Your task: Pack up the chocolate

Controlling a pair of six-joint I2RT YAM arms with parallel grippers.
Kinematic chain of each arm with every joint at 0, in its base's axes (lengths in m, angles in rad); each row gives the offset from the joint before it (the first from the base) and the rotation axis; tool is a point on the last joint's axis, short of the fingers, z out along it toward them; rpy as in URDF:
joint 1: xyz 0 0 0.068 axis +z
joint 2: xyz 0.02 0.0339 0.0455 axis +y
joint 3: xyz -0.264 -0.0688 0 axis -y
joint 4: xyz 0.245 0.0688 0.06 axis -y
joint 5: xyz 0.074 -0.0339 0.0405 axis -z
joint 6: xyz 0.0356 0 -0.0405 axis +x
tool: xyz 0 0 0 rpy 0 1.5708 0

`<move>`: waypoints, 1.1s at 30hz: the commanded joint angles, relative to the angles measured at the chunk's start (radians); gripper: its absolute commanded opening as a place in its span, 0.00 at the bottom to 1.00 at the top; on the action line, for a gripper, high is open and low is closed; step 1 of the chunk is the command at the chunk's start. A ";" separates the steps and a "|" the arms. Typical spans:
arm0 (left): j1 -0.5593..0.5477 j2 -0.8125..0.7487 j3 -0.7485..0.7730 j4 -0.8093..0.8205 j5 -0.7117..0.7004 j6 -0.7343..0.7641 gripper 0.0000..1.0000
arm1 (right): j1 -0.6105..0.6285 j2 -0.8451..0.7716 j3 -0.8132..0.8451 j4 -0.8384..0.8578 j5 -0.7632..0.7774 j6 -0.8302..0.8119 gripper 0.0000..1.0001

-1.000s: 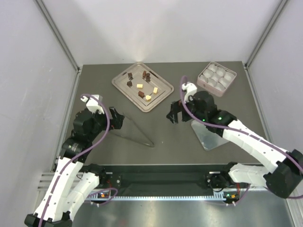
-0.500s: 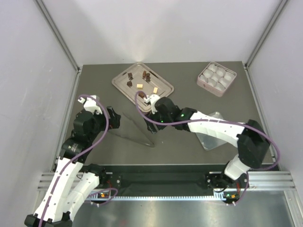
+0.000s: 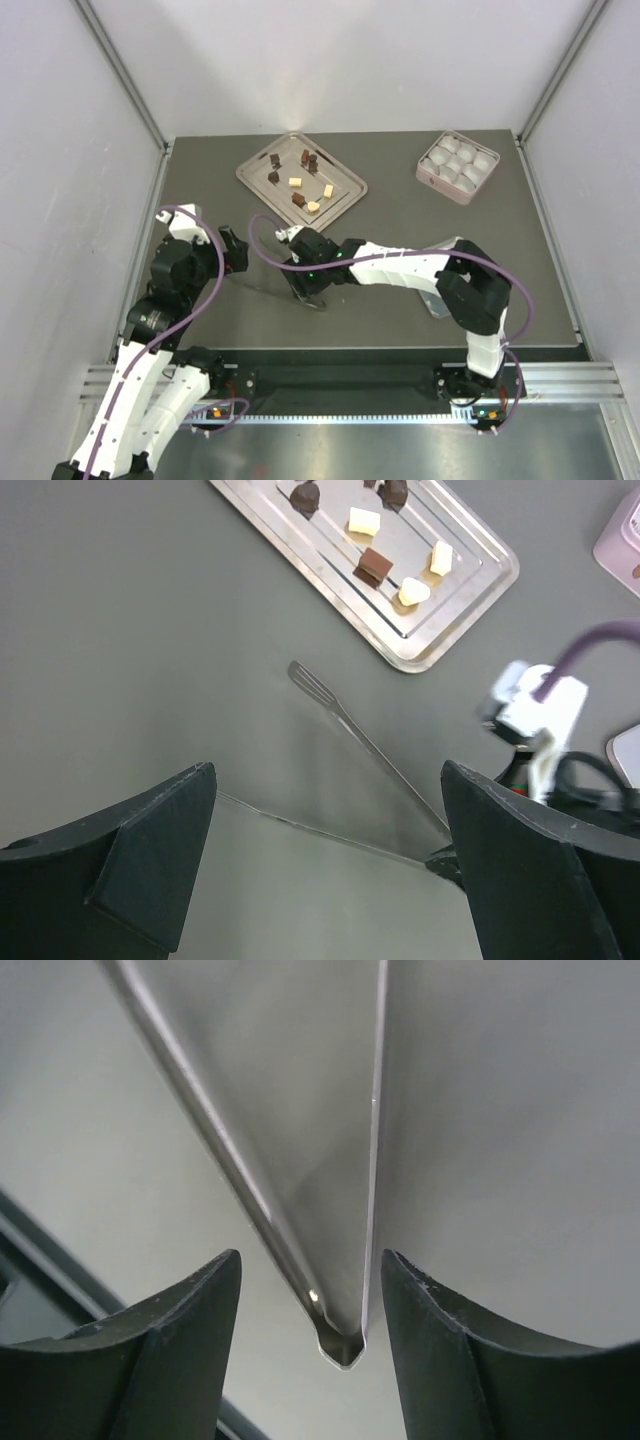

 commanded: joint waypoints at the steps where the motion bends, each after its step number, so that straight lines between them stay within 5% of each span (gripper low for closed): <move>1: -0.001 -0.016 0.030 0.016 -0.017 -0.005 0.99 | 0.012 0.035 0.056 -0.018 0.038 0.085 0.58; 8: -0.001 -0.012 0.031 0.010 -0.033 -0.007 0.99 | -0.004 0.102 0.087 -0.050 0.083 0.099 0.54; 12: -0.001 -0.010 0.031 0.010 -0.039 -0.009 0.99 | -0.022 0.099 0.090 -0.061 0.060 0.105 0.33; 15: -0.001 -0.012 0.031 0.010 -0.040 -0.009 0.99 | -0.057 0.072 0.070 -0.050 0.031 0.109 0.28; 33: -0.001 -0.019 0.031 0.012 -0.042 -0.010 0.99 | -0.077 0.133 0.139 -0.076 0.004 0.111 0.33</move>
